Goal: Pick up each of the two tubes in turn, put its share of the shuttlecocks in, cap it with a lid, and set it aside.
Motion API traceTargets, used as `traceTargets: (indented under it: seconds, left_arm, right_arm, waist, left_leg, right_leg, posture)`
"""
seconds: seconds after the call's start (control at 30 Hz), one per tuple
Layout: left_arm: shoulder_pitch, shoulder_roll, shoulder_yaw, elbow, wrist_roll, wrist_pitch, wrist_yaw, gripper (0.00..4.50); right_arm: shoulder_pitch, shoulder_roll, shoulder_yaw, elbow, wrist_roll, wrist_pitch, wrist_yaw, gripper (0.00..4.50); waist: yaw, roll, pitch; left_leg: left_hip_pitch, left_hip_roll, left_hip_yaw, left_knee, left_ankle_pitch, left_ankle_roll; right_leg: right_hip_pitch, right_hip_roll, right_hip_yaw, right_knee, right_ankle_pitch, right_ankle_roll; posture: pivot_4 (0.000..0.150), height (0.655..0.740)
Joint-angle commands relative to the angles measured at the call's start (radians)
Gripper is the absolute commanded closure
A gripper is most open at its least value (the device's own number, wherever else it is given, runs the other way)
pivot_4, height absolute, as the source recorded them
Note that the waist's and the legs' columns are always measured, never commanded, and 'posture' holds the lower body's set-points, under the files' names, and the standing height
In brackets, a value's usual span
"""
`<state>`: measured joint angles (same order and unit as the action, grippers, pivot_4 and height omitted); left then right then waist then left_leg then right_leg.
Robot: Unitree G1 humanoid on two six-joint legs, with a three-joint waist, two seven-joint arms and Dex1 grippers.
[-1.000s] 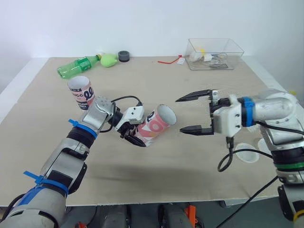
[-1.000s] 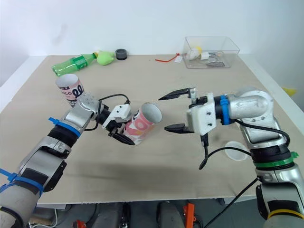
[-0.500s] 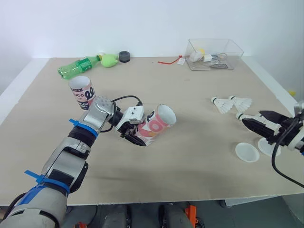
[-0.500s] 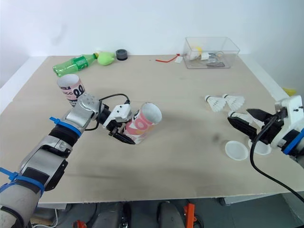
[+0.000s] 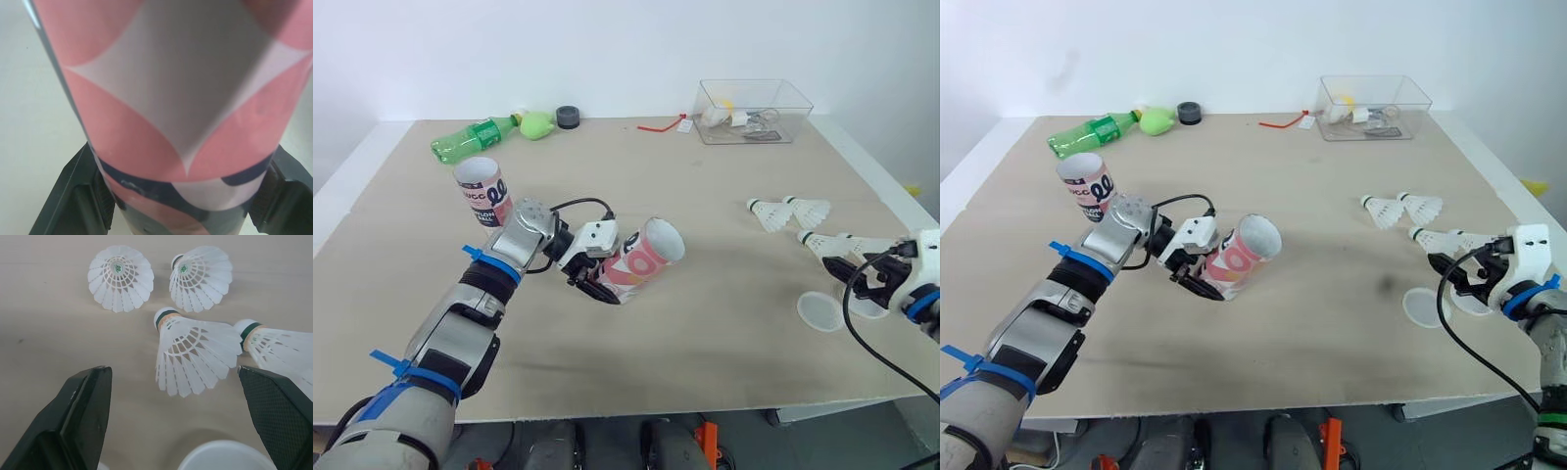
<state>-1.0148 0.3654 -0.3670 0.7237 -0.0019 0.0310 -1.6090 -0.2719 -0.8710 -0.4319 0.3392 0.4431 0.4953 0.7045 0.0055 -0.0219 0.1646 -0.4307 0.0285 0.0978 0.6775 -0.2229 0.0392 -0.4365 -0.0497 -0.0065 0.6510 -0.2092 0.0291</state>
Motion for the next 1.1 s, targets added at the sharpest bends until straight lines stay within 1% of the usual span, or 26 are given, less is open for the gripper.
traceTargets:
  seconds: [0.03, 0.23, 0.57, 0.6, 0.67, 0.7, 0.73, 0.8, 0.9, 0.93, 1.1]
  left_arm:
    - [0.004, 0.011, 0.007, -0.045, -0.019, 0.012, -0.005, 1.66]
    - [0.020, 0.020, 0.008, -0.069, -0.019, 0.028, -0.005, 1.66]
    - [0.023, 0.024, 0.013, -0.077, -0.017, 0.040, -0.005, 1.66]
    - [0.023, 0.025, 0.013, -0.079, -0.017, 0.041, -0.005, 1.66]
    - [0.025, 0.028, 0.013, -0.082, -0.017, 0.043, -0.005, 1.66]
    - [0.026, 0.029, 0.014, -0.083, -0.017, 0.044, -0.005, 1.66]
    - [0.027, 0.030, 0.014, -0.084, -0.017, 0.044, -0.005, 1.66]
    - [0.029, 0.032, 0.014, -0.085, -0.017, 0.044, -0.005, 1.66]
    - [0.029, 0.032, 0.013, -0.081, -0.015, 0.043, -0.005, 1.66]
    - [0.029, 0.031, 0.013, -0.079, -0.015, 0.043, -0.005, 1.66]
    - [0.024, 0.029, 0.013, -0.071, -0.014, 0.041, -0.004, 1.66]
  right_arm:
    - [-0.040, -0.011, -0.002, 0.017, -0.006, -0.022, 0.021, 0.08]
    - [-0.107, 0.004, 0.048, 0.070, -0.035, -0.035, 0.032, 0.08]
    - [-0.235, 0.036, 0.107, 0.249, -0.099, -0.106, 0.027, 0.08]
    - [-0.242, 0.039, 0.106, 0.262, -0.100, -0.112, 0.028, 0.30]
    - [-0.250, 0.042, 0.108, 0.285, -0.108, -0.126, 0.027, 0.90]
    - [-0.254, 0.043, 0.108, 0.293, -0.111, -0.130, 0.028, 1.45]
    - [-0.256, 0.044, 0.109, 0.300, -0.117, -0.138, 0.025, 1.84]
    - [-0.258, 0.044, 0.110, 0.306, -0.124, -0.148, 0.028, 2.88]
    - [-0.260, 0.046, 0.109, 0.310, -0.125, -0.160, 0.041, 4.25]
    - [-0.262, 0.047, 0.108, 0.312, -0.127, -0.165, 0.043, 4.42]
    - [-0.261, 0.046, 0.104, 0.301, -0.127, -0.177, 0.050, 4.42]
  waist:
    - [0.000, 0.000, 0.000]
    - [0.000, 0.000, 0.000]
    - [-0.001, 0.000, 0.000]
    - [-0.001, 0.000, 0.000]
    - [-0.001, 0.000, 0.000]
    - [-0.001, 0.000, 0.000]
    - [-0.001, 0.000, 0.000]
    - [-0.001, 0.000, 0.000]
    - [-0.002, 0.000, 0.000]
    - [-0.002, 0.000, 0.000]
    - [-0.002, 0.000, 0.000]
  left_leg:
    - [0.000, 0.000, 0.000, 0.000, 0.000, 0.000]
    - [0.000, 0.000, 0.001, 0.000, 0.000, 0.000]
    - [0.000, 0.000, 0.002, 0.000, 0.000, 0.000]
    - [0.000, 0.000, 0.002, 0.000, 0.000, 0.000]
    - [0.000, 0.000, 0.002, 0.000, 0.000, 0.000]
    - [0.000, 0.000, 0.002, 0.000, 0.000, 0.000]
    - [0.000, 0.000, 0.002, 0.000, 0.000, 0.000]
    - [0.000, 0.000, 0.002, 0.000, 0.000, 0.000]
    - [0.000, 0.000, 0.002, 0.000, 0.000, 0.000]
    - [0.000, 0.000, 0.002, 0.000, 0.000, 0.000]
    - [0.000, 0.000, 0.002, 0.000, 0.000, 0.000]
  right_leg:
    - [0.000, 0.000, 0.000, 0.000, 0.001, -0.002]
    - [0.000, 0.000, 0.000, 0.000, 0.001, -0.001]
    - [0.000, 0.000, 0.001, -0.001, 0.003, -0.003]
    - [0.000, 0.000, 0.001, -0.001, 0.003, -0.003]
    - [0.000, 0.000, 0.001, -0.001, 0.003, -0.003]
    - [0.000, 0.000, 0.001, -0.001, 0.003, -0.003]
    - [0.000, 0.000, 0.001, -0.001, 0.003, -0.003]
    - [0.000, 0.000, 0.001, -0.001, 0.003, -0.003]
    - [0.000, 0.000, 0.001, -0.001, 0.003, -0.003]
    - [0.000, 0.000, 0.001, -0.001, 0.003, -0.003]
    - [0.000, 0.000, 0.001, -0.001, 0.003, -0.003]
  posture:
    - [0.150, 0.7400]
    - [0.150, 0.7400]
    - [0.150, 0.7400]
    - [0.150, 0.7400]
    - [0.150, 0.7400]
    - [0.150, 0.7400]
    - [0.150, 0.7400]
    - [0.150, 0.7400]
    - [0.150, 0.7400]
    - [0.150, 0.7400]
    - [0.150, 0.7400]
